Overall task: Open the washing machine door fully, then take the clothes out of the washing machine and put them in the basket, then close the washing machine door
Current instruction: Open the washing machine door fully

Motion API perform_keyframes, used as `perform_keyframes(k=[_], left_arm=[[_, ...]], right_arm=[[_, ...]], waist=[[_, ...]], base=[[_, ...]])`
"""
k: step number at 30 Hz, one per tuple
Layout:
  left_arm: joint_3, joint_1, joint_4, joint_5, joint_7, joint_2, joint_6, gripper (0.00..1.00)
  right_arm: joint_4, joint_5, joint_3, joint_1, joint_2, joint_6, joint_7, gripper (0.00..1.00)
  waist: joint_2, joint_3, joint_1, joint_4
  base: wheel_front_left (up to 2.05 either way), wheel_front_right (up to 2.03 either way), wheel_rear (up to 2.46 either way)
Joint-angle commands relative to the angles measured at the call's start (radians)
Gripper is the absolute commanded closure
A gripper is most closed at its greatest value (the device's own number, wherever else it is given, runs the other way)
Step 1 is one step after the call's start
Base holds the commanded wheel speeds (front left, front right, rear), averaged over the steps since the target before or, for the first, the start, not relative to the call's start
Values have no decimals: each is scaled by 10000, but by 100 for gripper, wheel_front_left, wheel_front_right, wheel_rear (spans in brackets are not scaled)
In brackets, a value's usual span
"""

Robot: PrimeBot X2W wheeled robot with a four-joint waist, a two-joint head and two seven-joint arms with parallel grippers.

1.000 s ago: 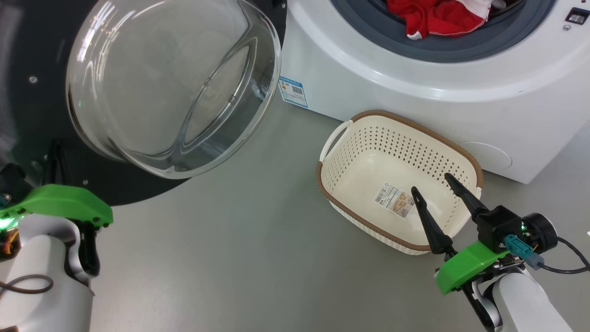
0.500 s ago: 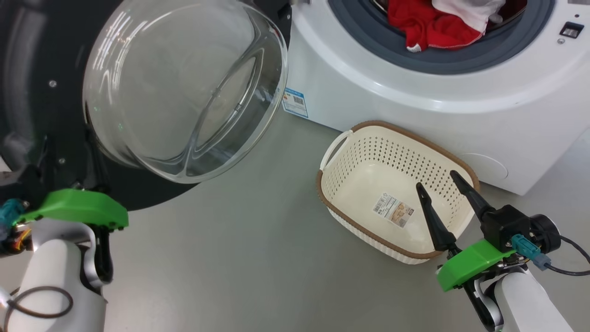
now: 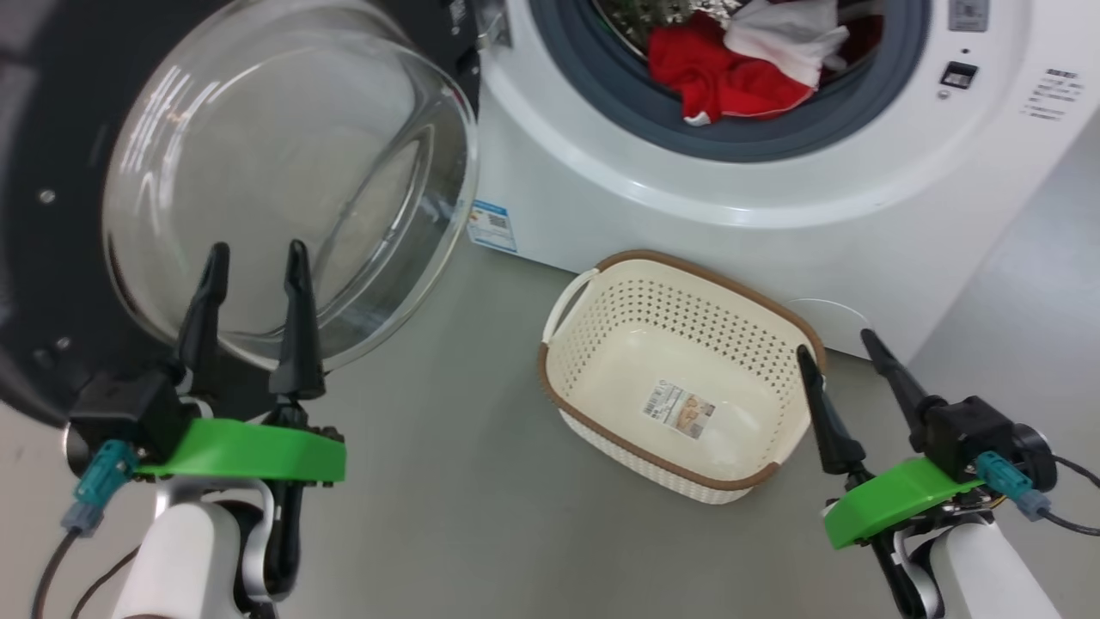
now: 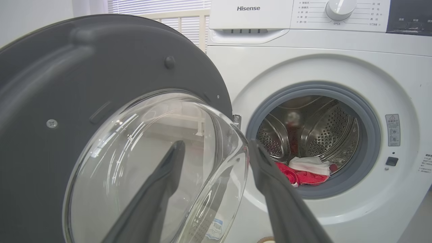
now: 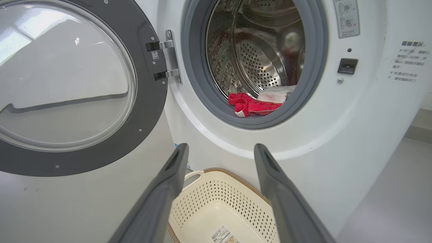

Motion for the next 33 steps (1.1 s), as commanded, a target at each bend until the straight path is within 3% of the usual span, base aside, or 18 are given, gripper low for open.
perform_keyframes(k=[1, 11, 17, 33], left_arm=[[236, 23, -362, -1, 67, 327, -118, 0], [0, 513, -472, -466, 238, 458, -731, 0], [76, 926, -435, -398, -26, 719, -862, 0], [430, 2599, 78, -322, -324, 1190, -1191, 0]], right_arm=[[-318, -34, 76, -87, 10, 62, -102, 0], [-1019, 240, -364, 136, 64, 62, -105, 0], [-1573, 341, -497, 324, 66, 62, -106, 0], [-1729, 341, -295, 1066, 67, 62, -106, 0]], waist=[[0, -211, 0, -504], [0, -439, 0, -2225], [0, -538, 0, -3242], [0, -1120, 0, -4987]], base=[[0, 0, 0], [0, 0, 0], [0, 0, 0], [0, 0, 0]])
